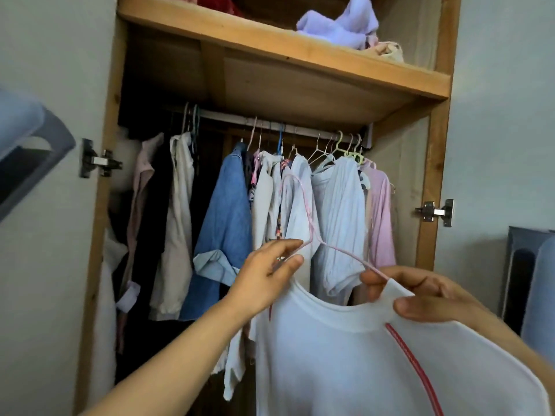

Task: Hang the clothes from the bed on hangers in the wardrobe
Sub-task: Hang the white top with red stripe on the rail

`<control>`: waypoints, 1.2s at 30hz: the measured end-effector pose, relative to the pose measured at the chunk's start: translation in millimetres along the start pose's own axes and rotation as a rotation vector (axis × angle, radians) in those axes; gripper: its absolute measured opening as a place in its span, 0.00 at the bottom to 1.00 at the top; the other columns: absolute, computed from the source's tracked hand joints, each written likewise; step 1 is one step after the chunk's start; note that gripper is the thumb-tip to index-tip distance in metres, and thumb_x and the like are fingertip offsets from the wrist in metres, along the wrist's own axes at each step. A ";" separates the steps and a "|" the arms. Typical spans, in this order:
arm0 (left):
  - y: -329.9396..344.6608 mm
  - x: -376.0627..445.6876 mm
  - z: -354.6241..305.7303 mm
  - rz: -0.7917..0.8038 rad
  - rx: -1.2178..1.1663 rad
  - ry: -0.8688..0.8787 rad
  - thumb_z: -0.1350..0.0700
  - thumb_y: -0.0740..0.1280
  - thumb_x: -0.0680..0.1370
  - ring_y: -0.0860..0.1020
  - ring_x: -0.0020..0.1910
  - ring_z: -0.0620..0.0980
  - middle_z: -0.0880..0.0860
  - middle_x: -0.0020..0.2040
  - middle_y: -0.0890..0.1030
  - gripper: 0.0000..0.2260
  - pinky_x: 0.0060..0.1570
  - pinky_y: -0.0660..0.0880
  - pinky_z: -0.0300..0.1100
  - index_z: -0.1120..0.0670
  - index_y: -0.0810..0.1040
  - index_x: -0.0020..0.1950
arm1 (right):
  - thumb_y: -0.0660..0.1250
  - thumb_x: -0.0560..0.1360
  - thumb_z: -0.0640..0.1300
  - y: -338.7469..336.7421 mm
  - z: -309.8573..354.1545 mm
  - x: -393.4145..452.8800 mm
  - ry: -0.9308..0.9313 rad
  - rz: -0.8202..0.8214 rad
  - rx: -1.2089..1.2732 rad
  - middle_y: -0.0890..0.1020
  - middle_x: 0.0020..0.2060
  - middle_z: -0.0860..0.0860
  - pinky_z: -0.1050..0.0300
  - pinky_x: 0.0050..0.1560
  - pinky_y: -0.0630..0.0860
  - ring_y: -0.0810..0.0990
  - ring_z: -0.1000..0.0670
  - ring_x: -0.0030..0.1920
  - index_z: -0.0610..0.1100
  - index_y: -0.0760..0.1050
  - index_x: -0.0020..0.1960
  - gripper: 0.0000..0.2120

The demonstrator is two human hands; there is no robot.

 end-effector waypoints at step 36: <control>-180.3 87.6 59.6 -0.244 0.311 -0.112 0.48 0.61 0.79 0.75 0.42 0.36 0.44 0.36 0.77 0.09 0.46 0.70 0.36 0.48 0.79 0.46 | 0.67 0.73 0.35 120.1 16.2 319.9 -0.357 -0.224 -0.093 0.79 0.45 0.48 0.63 0.43 0.73 0.77 0.51 0.46 0.47 0.74 0.50 0.10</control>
Point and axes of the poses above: each hand's wrist, its own x-axis towards the middle knuckle, its own y-axis out of the palm, z = x × y, the point moved 5 cm from there along x, towards the middle knuckle
